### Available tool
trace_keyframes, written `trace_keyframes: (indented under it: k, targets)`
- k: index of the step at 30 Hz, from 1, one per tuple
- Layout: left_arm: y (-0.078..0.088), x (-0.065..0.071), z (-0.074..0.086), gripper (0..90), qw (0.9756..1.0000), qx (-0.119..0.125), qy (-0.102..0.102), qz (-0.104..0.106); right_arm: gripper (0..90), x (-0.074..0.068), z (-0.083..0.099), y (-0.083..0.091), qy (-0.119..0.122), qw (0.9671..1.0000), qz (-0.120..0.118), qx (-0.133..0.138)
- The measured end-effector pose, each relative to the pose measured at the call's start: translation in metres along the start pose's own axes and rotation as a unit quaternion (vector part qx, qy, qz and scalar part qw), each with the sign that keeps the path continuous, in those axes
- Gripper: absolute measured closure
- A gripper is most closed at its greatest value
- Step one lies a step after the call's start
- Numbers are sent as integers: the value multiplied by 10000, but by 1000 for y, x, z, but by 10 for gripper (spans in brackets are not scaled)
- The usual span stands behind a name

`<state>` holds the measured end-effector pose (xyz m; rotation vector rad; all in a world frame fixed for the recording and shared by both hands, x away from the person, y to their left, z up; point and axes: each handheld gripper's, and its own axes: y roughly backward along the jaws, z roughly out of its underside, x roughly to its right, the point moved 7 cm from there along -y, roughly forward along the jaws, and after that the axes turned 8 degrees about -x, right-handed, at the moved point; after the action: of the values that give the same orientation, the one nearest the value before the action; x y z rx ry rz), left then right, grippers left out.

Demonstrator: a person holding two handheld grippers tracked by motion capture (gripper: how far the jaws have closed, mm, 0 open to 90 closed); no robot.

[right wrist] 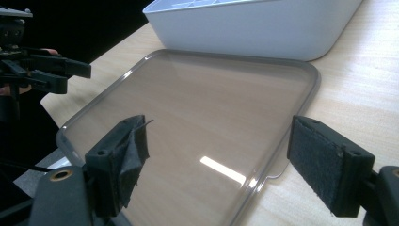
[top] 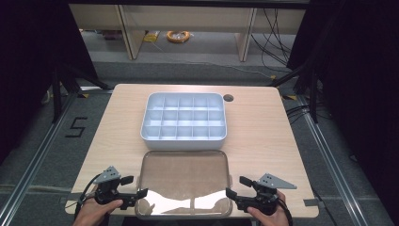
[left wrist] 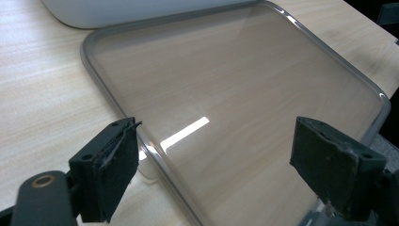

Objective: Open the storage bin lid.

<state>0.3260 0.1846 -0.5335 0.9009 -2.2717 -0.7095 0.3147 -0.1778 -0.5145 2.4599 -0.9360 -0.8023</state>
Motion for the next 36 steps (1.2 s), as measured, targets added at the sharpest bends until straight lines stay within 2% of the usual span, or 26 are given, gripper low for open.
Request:
trace_keyframes:
  k: [1, 2, 3, 4, 5, 6, 7, 8, 9, 10, 11, 12, 13, 14, 16, 17, 18, 20, 21, 22, 24, 25, 27, 32, 35, 36]
  targets:
    - [1, 1, 1, 152, 10000, 1, -42, 3, 217, 2, 1, 0, 164, 9998, 83, -7]
    - [1, 2, 2, 152, 10000, 1, -10, 4, 216, 0, 2, 2, 58, 9999, 86, -27]
    - [1, 2, 2, 152, 10000, 34, -22, 7, 217, 1, 3, 2, 198, 9997, 129, -48]
    - [2, 4, 3, 151, 10000, 51, -23, 17, 218, 1, 4, 3, 176, 9997, 161, -67]
    - [3, 5, 3, 152, 10000, 67, -46, -7, 219, -4, 7, 5, -28, 9999, 94, -136]
    - [3, 6, 4, 151, 10000, 67, -35, -6, 219, -3, 7, 6, 230, 9997, 86, -94]
    - [4, 7, 5, 152, 10000, 63, -24, -13, 219, -7, 9, 6, 52, 9999, 55, -91]
    - [4, 8, 6, 151, 10000, 39, -52, -19, 219, -4, 11, 7, 263, 9994, 193, -126]
    - [5, 9, 7, 151, 9999, 72, -115, -19, 219, -6, 12, 7, 252, 9996, 104, -124]
    - [5, 10, 8, 152, 9999, 39, -133, -34, 219, -9, 15, 7, 101, 9997, 118, -192]
    - [5, 12, 9, 151, 9999, 65, -88, -33, 219, -4, 17, 6, 294, 9988, 294, -245]
    - [6, 13, 10, 151, 9999, 18, -128, -50, 218, -8, 20, 7, 131, 9991, 224, -325]
    - [6, 14, 11, 151, 9998, 41, -161, -52, 219, -7, 22, 5, 182, 9989, 279, -315]
    - [6, 16, 12, 151, 9999, 3, -149, 17, 220, -10, 25, 7, 58, 9986, 262, -448]
    - [7, 17, 14, 152, 9997, -27, -226, 4, 222, -9, 27, 7, 270, 9981, 276, -475]
    - [7, 17, 14, 152, 9996, -19, -281, 15, 223, -11, 27, 6, 256, 9986, 225, -414]
    - [7, 18, 15, 152, 9997, -19, -227, 13, 223, -13, 29, 7, 288, 9982, 170, -499]
    - [9, 19, 16, 151, 9997, -42, -234, 25, 224, -13, 31, 8, 235, 9979, 279, -534]
    - [9, 19, 17, 152, 9998, -43, -218, 2, 224, -12, 32, 9, 331, 9976, 297, -524]
    - [9, 20, 17, 151, 9998, 16, -209, 20, 223, -15, 33, 8, 136, 9983, 254, -515]
    - [9, 20, 19, 152, 9997, -47, -230, 35, 223, -13, 34, 10, 286, 9978, 241, -549]
    - [10, 21, 20, 152, 9998, -54, -186, 44, 224, -18, 36, 11, -48, 9979, 225, -611]
    - [10, 22, 20, 152, 9996, -60, -259, 69, 224, -12, 36, 11, 277, 9972, 354, -603]
    - [10, 21, 20, 152, 9998, -56, -189, 59, 223, -15, 37, 10, 94, 9975, 251, -648]
    - [10, 20, 21, 152, 9997, -109, -193, 68, 224, -13, 36, 10, 210, 9977, 243, -602]
    - [9, 21, 20, 152, 9999, -13, -142, 68, 225, -11, 37, 9, 242, 9973, 279, -628]
